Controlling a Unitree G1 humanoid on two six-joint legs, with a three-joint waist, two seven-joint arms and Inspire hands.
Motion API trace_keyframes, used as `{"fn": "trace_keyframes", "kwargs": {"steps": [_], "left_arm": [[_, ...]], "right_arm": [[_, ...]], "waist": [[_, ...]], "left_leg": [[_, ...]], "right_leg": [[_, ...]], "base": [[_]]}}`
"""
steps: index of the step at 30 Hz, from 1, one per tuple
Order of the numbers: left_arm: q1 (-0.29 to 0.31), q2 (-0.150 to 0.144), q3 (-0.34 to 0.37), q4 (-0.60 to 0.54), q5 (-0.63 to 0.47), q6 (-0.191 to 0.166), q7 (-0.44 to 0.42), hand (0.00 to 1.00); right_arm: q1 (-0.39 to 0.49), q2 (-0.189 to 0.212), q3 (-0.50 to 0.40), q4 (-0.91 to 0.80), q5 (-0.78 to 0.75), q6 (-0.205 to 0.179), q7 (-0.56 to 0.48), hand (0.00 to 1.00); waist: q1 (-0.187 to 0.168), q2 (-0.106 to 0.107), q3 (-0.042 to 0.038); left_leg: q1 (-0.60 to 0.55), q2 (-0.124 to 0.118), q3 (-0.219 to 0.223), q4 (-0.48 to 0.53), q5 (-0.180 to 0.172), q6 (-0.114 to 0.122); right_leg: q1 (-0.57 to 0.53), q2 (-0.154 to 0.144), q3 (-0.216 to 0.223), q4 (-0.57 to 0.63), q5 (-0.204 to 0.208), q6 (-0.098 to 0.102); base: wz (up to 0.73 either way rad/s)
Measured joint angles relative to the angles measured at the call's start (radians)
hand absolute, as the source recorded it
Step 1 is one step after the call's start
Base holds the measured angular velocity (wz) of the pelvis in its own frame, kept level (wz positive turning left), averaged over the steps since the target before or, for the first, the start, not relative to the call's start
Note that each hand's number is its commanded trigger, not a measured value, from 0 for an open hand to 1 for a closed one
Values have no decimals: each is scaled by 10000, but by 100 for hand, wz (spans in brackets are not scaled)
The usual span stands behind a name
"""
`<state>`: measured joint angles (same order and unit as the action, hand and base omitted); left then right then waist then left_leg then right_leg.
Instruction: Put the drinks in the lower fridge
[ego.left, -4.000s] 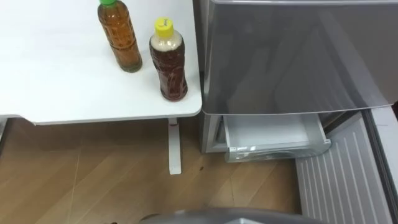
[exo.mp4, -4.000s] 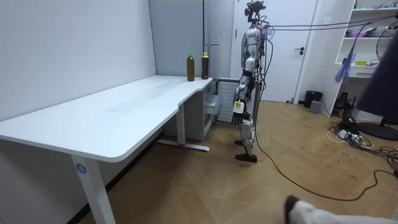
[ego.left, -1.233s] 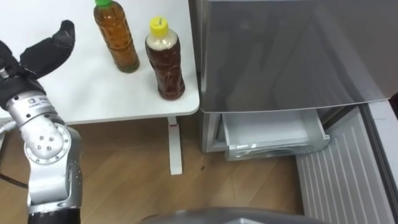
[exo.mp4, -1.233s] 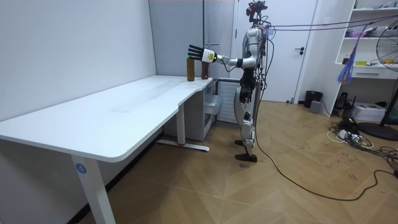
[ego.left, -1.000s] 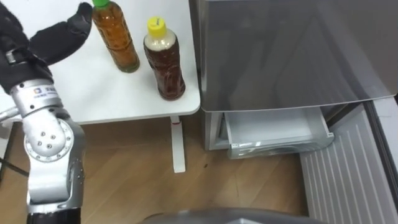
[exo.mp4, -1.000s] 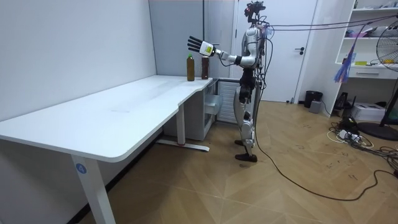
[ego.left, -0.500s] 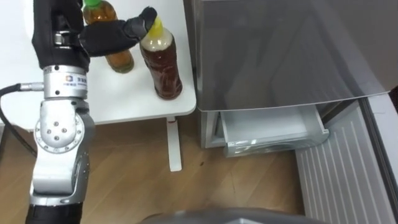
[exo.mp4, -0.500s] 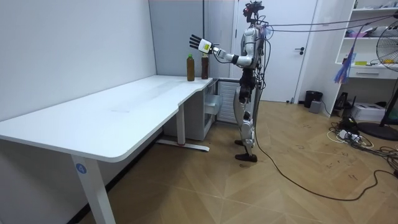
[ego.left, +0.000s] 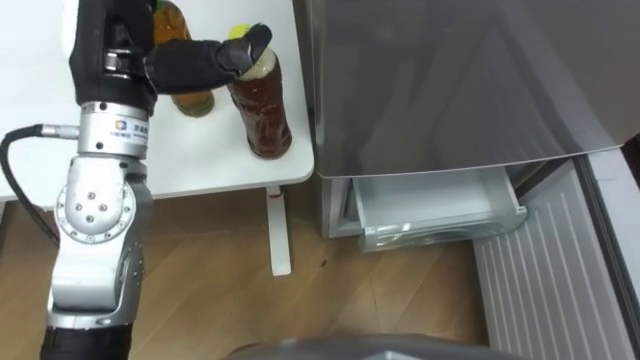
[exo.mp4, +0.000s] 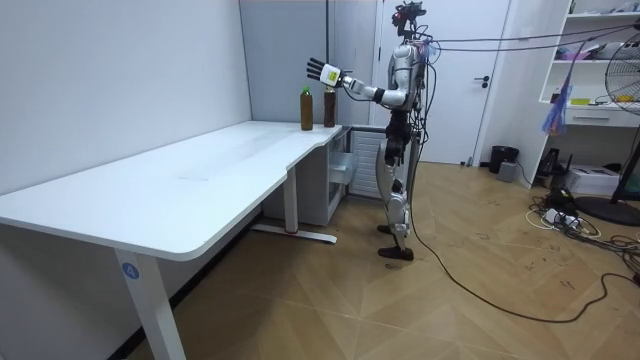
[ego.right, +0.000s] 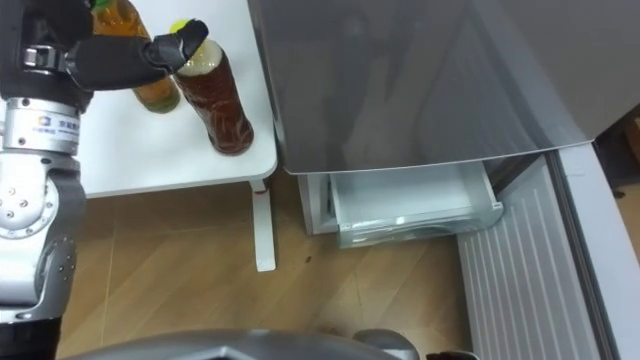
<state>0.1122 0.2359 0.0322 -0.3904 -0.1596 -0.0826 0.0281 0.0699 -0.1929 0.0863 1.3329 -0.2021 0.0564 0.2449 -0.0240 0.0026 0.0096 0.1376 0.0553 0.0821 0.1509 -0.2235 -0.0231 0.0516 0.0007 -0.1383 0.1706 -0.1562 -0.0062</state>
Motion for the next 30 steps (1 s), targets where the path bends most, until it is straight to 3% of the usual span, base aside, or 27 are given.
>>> {"fn": "trace_keyframes", "kwargs": {"steps": [8, 12, 25, 30], "left_arm": [[0, -5, -3, 275, -41, 211, -251, 0], [2, -26, -1, 597, -47, 502, -428, 0], [15, -254, 27, 844, -63, 819, -860, 0], [18, -371, 16, 1327, -278, 886, -851, 0]], "right_arm": [[-10, 1, -10, 53, -4, 90, -6, 0], [-8, 2, -12, 216, -14, 103, 7, 0], [9, 3, -19, 289, -230, 328, 191, 0], [12, 5, -16, 295, -230, 544, 163, 0]], "waist": [[-13, 7, 39], [-6, 9, 41], [21, 5, 28], [14, -102, -22]], "left_leg": [[35, 0, 10, -1, 0, 0], [88, 0, 20, -2, 0, 0], [120, 0, 108, -1, 0, 0], [125, 0, 106, 1, 0, 0]], "right_leg": [[-7, -1, 10, -6, 0, 0], [-9, 6, 64, -4, -2, 0], [-10, 9, 145, 111, -4, -3], [-16, 1, 107, 150, -29, -9]], "base": [[0], [-3], [-1], [0]]}}
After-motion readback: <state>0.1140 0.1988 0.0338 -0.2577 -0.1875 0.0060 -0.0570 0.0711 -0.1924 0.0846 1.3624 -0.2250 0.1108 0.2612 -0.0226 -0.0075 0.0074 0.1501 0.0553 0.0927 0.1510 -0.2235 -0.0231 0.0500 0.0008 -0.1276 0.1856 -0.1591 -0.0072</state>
